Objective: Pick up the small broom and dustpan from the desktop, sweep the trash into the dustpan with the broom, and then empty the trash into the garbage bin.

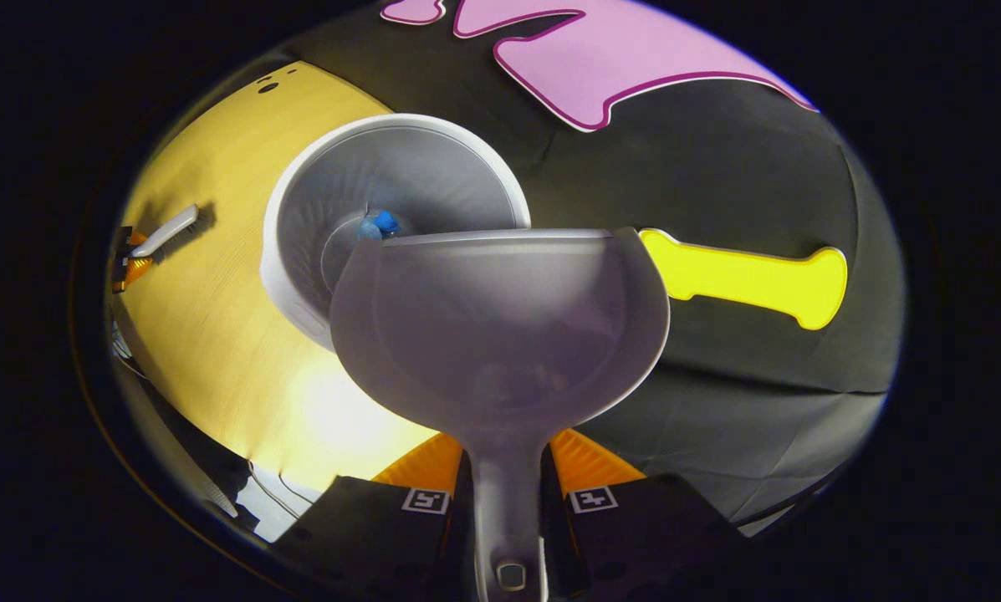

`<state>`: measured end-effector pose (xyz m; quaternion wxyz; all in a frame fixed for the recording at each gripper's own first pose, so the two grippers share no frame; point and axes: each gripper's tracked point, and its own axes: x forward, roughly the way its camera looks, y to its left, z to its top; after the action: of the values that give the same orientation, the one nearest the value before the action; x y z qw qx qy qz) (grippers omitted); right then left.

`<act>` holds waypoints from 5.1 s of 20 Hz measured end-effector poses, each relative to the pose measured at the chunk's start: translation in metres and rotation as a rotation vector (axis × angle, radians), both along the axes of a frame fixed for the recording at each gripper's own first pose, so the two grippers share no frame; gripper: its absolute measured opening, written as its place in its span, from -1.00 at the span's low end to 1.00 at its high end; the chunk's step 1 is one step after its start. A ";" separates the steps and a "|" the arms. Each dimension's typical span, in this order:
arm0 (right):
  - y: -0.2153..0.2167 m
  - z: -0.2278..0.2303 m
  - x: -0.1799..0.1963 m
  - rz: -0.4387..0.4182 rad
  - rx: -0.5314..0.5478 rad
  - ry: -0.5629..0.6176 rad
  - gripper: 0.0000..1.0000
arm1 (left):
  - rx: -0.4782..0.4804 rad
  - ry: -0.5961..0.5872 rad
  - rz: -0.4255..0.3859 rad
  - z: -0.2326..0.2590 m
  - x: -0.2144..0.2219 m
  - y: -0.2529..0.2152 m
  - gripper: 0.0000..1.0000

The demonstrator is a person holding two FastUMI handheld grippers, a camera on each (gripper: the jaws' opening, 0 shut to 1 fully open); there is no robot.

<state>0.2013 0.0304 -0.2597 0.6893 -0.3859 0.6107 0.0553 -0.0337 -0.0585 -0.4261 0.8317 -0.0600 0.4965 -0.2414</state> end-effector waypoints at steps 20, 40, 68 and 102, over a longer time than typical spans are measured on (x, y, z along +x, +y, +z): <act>0.079 0.058 -0.118 -0.214 0.590 -0.332 -0.26 | 0.091 0.001 0.106 0.012 -0.005 0.014 -0.37; 0.169 -0.175 -0.260 -0.327 0.688 -0.118 -0.26 | 0.193 0.014 0.185 0.017 -0.012 0.011 -0.43; 0.204 -0.256 -0.266 -0.401 0.725 -0.016 -0.05 | 0.287 0.045 0.162 -0.008 -0.005 0.007 -0.20; 0.176 0.034 -0.137 -0.220 0.941 -0.835 0.17 | -0.044 -0.675 0.339 0.305 0.074 -0.002 0.34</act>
<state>0.0644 0.2062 -0.2258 0.9666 0.0338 0.2371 0.0914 0.0407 -0.0608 -0.1207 0.9751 -0.0761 0.1723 -0.1171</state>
